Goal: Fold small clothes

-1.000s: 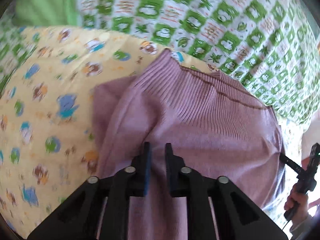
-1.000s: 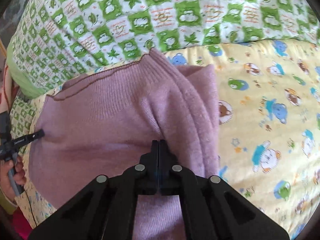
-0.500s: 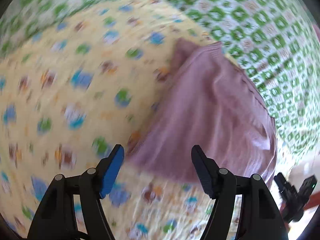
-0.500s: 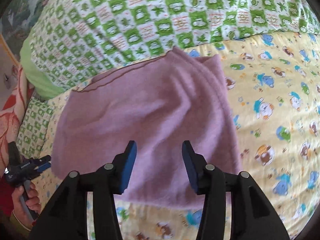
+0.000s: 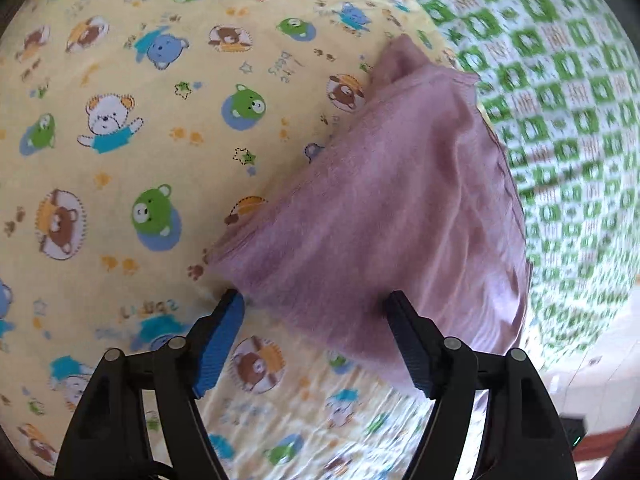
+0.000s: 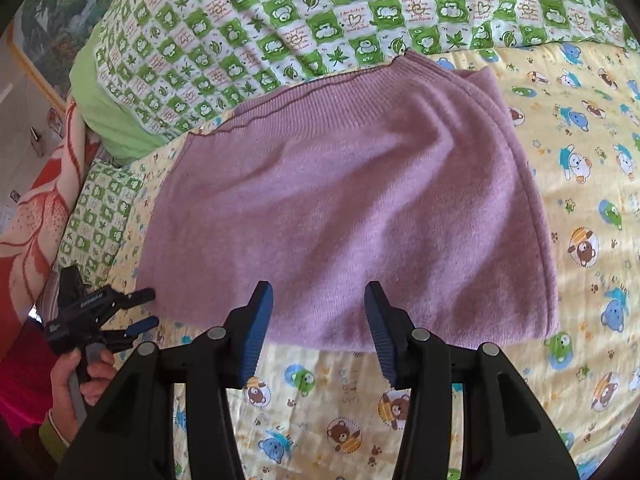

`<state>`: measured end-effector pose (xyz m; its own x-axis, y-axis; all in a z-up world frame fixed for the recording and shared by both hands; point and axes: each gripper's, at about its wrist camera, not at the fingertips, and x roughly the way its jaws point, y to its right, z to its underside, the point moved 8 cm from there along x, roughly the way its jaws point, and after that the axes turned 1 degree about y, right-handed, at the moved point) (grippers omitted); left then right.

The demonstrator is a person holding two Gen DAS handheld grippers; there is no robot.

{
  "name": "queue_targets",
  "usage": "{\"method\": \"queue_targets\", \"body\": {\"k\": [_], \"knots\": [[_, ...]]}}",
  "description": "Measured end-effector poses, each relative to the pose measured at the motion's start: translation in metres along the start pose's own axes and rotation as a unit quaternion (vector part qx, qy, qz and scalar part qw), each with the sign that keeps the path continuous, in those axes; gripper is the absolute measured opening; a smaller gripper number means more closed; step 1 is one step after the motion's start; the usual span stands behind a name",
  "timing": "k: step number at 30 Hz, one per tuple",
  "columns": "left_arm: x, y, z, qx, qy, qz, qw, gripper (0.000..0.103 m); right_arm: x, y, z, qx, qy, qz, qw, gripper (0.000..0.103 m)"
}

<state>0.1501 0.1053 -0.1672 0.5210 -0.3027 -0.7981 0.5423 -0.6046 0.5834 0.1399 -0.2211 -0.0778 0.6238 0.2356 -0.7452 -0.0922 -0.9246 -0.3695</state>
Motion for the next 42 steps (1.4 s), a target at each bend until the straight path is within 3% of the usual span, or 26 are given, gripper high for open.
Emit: {"method": "queue_targets", "body": {"k": [3, 7, 9, 10, 13, 19, 22, 28, 32, 35, 42], "knots": [[0.003, 0.003, -0.009, -0.032, 0.014, 0.013, 0.9993, 0.078, 0.0, 0.002, 0.006, 0.001, -0.006, 0.0, 1.0, 0.05], [0.008, 0.011, -0.021, -0.043, 0.036, 0.01, 0.9984, 0.073, 0.001, 0.01, 0.011, 0.009, -0.012, 0.004, 1.0, 0.051], [0.013, 0.019, -0.025, -0.029, 0.038, 0.011, 0.9988, 0.049, 0.002, 0.014, 0.012, 0.015, -0.013, 0.005, 1.0, 0.052], [0.016, 0.023, -0.026, -0.023, 0.031, 0.018, 0.9991, 0.028, 0.002, 0.015, 0.013, 0.017, -0.013, 0.005, 1.0, 0.052], [0.016, 0.034, -0.029, -0.001, 0.038, 0.015, 0.9992, 0.015, 0.0, 0.017, 0.012, 0.019, -0.011, 0.006, 1.0, 0.052], [-0.005, 0.075, -0.021, 0.068, 0.071, 0.025, 0.9948, 0.011, -0.006, 0.02, 0.004, 0.027, 0.001, 0.004, 1.0, 0.052], [-0.014, 0.108, -0.01, 0.128, 0.081, 0.038, 0.9878, 0.011, -0.009, 0.021, -0.003, 0.03, 0.007, 0.003, 1.0, 0.052], [-0.012, 0.186, 0.035, 0.287, 0.077, 0.051, 0.9534, 0.011, -0.008, 0.025, -0.021, 0.035, 0.015, -0.003, 0.999, 0.052], [0.009, 0.205, 0.068, 0.335, 0.048, 0.059, 0.939, 0.011, -0.006, 0.024, -0.036, 0.034, 0.02, -0.01, 0.999, 0.052], [0.031, 0.206, 0.088, 0.373, 0.029, 0.044, 0.9263, 0.011, -0.003, 0.022, -0.05, 0.033, 0.02, -0.022, 0.999, 0.052], [0.05, 0.194, 0.091, 0.368, 0.004, 0.045, 0.9287, 0.011, 0.026, 0.013, -0.076, 0.03, -0.005, -0.058, 0.998, 0.053]]}}
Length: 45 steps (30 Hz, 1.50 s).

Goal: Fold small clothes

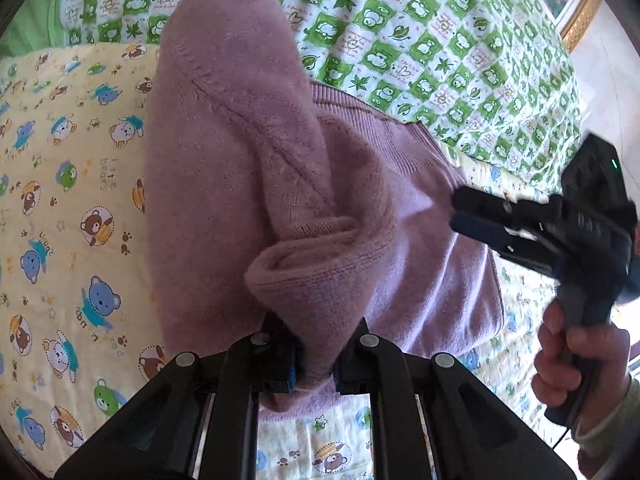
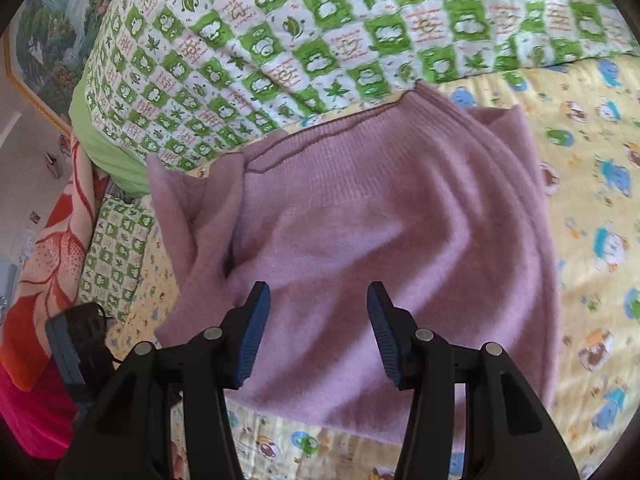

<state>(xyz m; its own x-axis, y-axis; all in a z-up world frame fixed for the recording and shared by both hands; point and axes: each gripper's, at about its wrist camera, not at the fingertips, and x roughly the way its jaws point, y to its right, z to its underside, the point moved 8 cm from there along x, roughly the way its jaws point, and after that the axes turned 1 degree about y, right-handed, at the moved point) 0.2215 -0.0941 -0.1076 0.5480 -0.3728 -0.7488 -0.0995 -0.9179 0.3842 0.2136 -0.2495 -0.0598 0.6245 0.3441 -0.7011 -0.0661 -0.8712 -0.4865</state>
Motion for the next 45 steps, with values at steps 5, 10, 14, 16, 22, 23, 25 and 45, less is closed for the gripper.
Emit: {"method": "queue_targets", "body": {"k": [5, 10, 14, 16, 22, 23, 25, 45], "knots": [[0.003, -0.004, 0.002, -0.005, -0.004, 0.003, 1.0, 0.011, 0.036, -0.031, -0.022, 0.0, -0.033, -0.084, 0.996, 0.073], [0.007, -0.005, 0.002, -0.016, -0.007, 0.005, 0.9998, 0.011, 0.081, -0.071, -0.042, -0.014, -0.087, -0.154, 0.984, 0.087], [0.008, -0.008, 0.003, -0.015, -0.01, 0.005, 0.9998, 0.011, 0.12, -0.093, -0.047, -0.013, -0.14, -0.179, 0.974, 0.088], [0.008, -0.009, 0.003, -0.014, -0.011, 0.003, 0.9998, 0.011, 0.13, -0.103, -0.051, -0.025, -0.148, -0.184, 0.972, 0.088], [0.011, -0.002, -0.005, -0.015, -0.011, -0.004, 0.9998, 0.011, 0.147, -0.121, -0.065, -0.029, -0.148, -0.193, 0.969, 0.032], [0.009, -0.002, -0.006, -0.017, -0.01, -0.003, 0.9998, 0.011, 0.149, -0.12, -0.066, -0.022, -0.154, -0.194, 0.969, 0.023], [-0.001, 0.004, -0.011, -0.017, 0.0, 0.003, 0.9999, 0.011, 0.147, -0.117, -0.069, -0.023, -0.152, -0.181, 0.971, 0.017], [0.076, 0.142, 0.015, 0.115, -0.086, 0.078, 0.9866, 0.011, -0.01, 0.082, -0.08, 0.02, -0.017, -0.029, 0.999, 0.016]]}}
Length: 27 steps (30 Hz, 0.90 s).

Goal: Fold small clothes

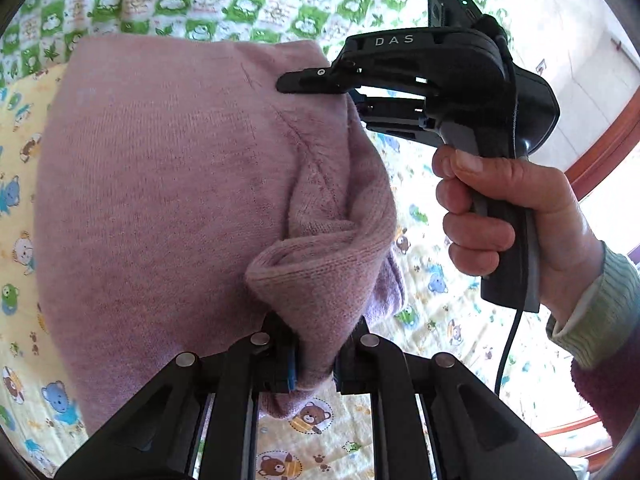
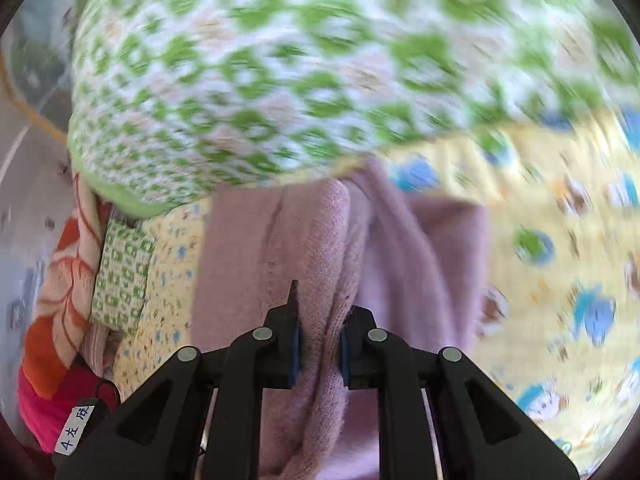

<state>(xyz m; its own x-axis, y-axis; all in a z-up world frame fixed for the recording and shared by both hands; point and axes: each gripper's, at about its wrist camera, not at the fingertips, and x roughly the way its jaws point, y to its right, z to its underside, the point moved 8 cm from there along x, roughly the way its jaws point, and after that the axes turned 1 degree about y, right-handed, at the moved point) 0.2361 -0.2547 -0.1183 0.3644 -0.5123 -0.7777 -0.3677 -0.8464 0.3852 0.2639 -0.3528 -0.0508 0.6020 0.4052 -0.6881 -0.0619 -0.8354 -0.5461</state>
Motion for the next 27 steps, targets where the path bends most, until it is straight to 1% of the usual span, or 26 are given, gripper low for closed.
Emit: {"method": "queue_targets", "body": {"k": [2, 5, 7, 9, 11, 14, 15, 17, 19, 21, 23, 26, 27], "knots": [[-0.001, 0.005, -0.002, 0.008, 0.002, -0.001, 1.0, 0.011, -0.001, 0.009, 0.002, 0.013, 0.008, -0.008, 1.0, 0.016], [-0.001, 0.014, -0.015, 0.021, 0.011, -0.001, 0.9997, 0.011, -0.011, 0.004, -0.006, 0.005, 0.033, -0.029, 0.999, 0.016], [0.004, 0.02, -0.016, 0.025, 0.01, 0.003, 0.9996, 0.012, -0.016, 0.001, -0.014, -0.003, 0.047, -0.038, 0.998, 0.016], [0.013, 0.024, -0.012, 0.033, 0.005, 0.004, 0.9994, 0.012, -0.013, 0.005, -0.018, -0.004, 0.048, -0.028, 0.998, 0.016], [0.023, 0.022, -0.009, 0.039, -0.008, 0.0, 0.9992, 0.013, -0.011, 0.016, -0.017, 0.009, 0.047, -0.019, 0.999, 0.016], [0.037, 0.02, -0.006, 0.037, -0.027, 0.001, 0.999, 0.018, -0.004, 0.033, -0.008, 0.019, 0.038, 0.0, 0.999, 0.017], [0.037, 0.018, -0.004, 0.031, -0.03, 0.006, 0.9991, 0.021, -0.003, 0.038, -0.005, 0.025, 0.034, 0.001, 0.999, 0.02], [0.04, 0.013, -0.012, 0.023, -0.033, 0.014, 0.9991, 0.03, -0.004, 0.044, -0.002, 0.04, 0.033, -0.001, 0.999, 0.028], [0.036, 0.013, -0.006, 0.02, -0.039, 0.022, 0.9988, 0.035, -0.012, 0.048, -0.001, 0.047, 0.041, 0.01, 0.998, 0.042], [0.029, 0.014, -0.003, 0.021, -0.039, 0.029, 0.9986, 0.037, -0.025, 0.051, 0.0, 0.047, 0.053, 0.036, 0.997, 0.048], [0.02, 0.011, 0.002, 0.02, -0.039, 0.033, 0.9985, 0.047, -0.04, 0.049, 0.003, 0.049, 0.067, 0.041, 0.996, 0.048], [0.002, 0.001, 0.012, 0.007, -0.034, 0.041, 0.9986, 0.049, -0.059, 0.04, 0.012, 0.047, 0.084, 0.041, 0.995, 0.048], [-0.005, -0.01, 0.018, 0.001, -0.032, 0.041, 0.9986, 0.05, -0.065, 0.035, 0.017, 0.046, 0.087, 0.037, 0.994, 0.048]]}}
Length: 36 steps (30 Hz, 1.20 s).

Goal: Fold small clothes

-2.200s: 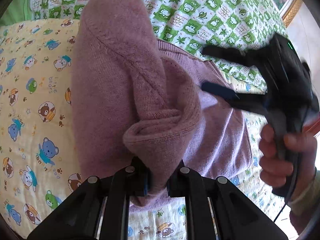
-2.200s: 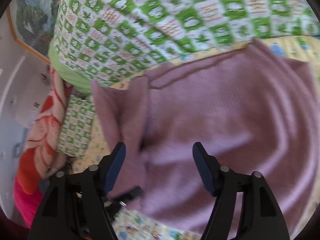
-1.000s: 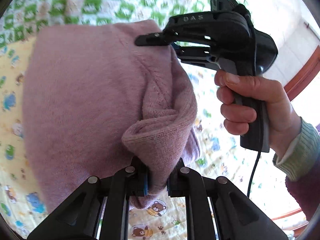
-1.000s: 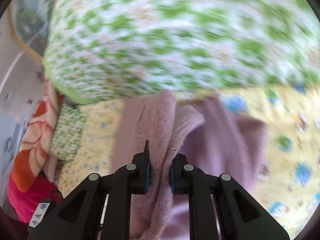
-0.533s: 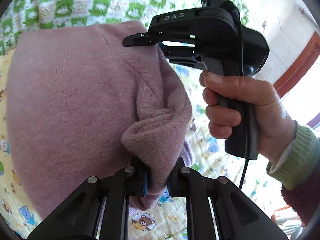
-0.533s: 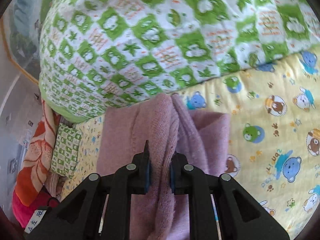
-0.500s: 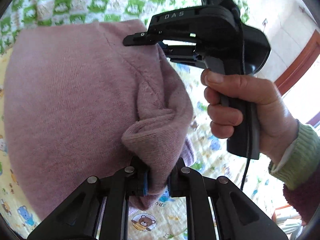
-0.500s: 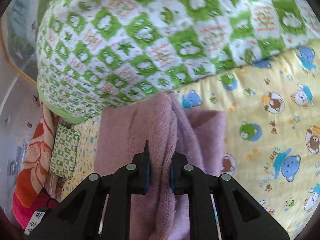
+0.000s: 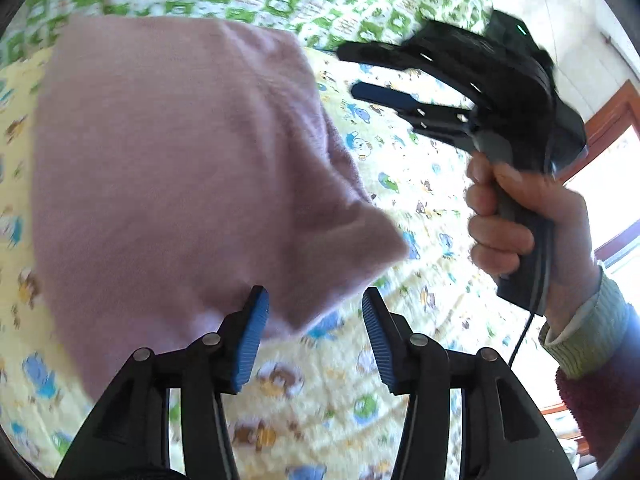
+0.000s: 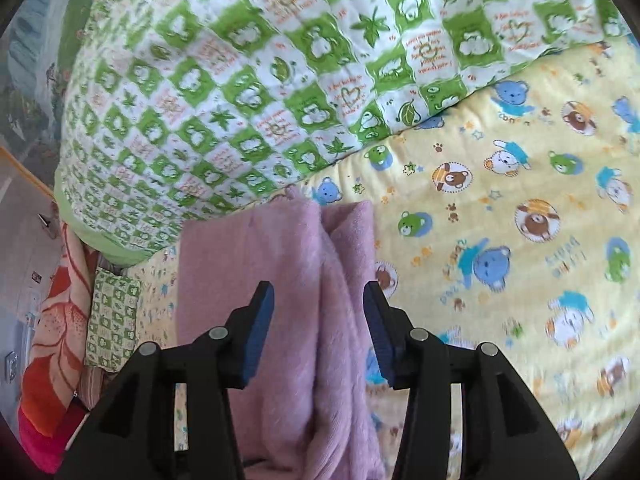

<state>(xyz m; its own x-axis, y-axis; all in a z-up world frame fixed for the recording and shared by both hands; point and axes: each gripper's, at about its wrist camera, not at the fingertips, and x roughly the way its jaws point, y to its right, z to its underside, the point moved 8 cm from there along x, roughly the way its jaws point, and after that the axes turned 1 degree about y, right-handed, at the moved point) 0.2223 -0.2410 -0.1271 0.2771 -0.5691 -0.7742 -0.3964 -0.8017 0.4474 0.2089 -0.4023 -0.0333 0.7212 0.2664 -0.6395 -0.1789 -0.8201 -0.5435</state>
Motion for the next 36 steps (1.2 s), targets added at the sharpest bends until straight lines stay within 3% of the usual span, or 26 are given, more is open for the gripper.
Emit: {"method": "queue_targets", "body": {"k": [5, 10, 17, 18, 20, 22, 25, 27, 32, 36], "knots": [[-0.034, -0.034, 0.008, -0.04, 0.017, -0.002, 0.9991, 0.05, -0.015, -0.019, 0.034, -0.005, -0.014, -0.025, 1.0, 0.051], [-0.058, -0.073, 0.01, -0.093, 0.037, -0.042, 0.994, 0.054, -0.001, -0.025, 0.07, -0.027, -0.048, -0.004, 0.998, 0.052], [-0.06, -0.117, -0.002, -0.161, 0.032, -0.052, 0.9851, 0.057, 0.022, -0.02, 0.084, -0.016, -0.061, 0.019, 0.998, 0.052], [-0.058, -0.121, -0.004, -0.165, 0.029, -0.058, 0.9842, 0.057, 0.023, -0.018, 0.083, -0.007, -0.061, 0.014, 0.998, 0.048], [-0.05, -0.131, -0.012, -0.168, 0.025, -0.063, 0.9834, 0.057, 0.023, -0.018, 0.083, 0.002, -0.062, 0.006, 0.998, 0.02], [-0.048, -0.134, -0.019, -0.169, 0.027, -0.065, 0.9831, 0.057, 0.017, -0.023, 0.08, 0.003, -0.058, 0.0, 0.998, 0.013], [-0.048, -0.132, -0.021, -0.165, 0.031, -0.069, 0.9834, 0.062, -0.01, -0.039, 0.062, -0.002, -0.015, -0.032, 0.999, 0.012], [-0.038, -0.128, -0.027, -0.162, 0.028, -0.07, 0.9839, 0.063, -0.021, -0.04, 0.055, -0.007, 0.001, -0.028, 1.0, 0.012], [-0.023, -0.125, -0.024, -0.154, 0.005, -0.077, 0.985, 0.063, -0.001, 0.003, 0.079, 0.012, -0.028, 0.023, 0.999, 0.011], [-0.019, -0.123, -0.027, -0.153, 0.002, -0.077, 0.9852, 0.063, 0.008, 0.02, 0.091, 0.041, -0.02, 0.023, 0.999, 0.012]]}}
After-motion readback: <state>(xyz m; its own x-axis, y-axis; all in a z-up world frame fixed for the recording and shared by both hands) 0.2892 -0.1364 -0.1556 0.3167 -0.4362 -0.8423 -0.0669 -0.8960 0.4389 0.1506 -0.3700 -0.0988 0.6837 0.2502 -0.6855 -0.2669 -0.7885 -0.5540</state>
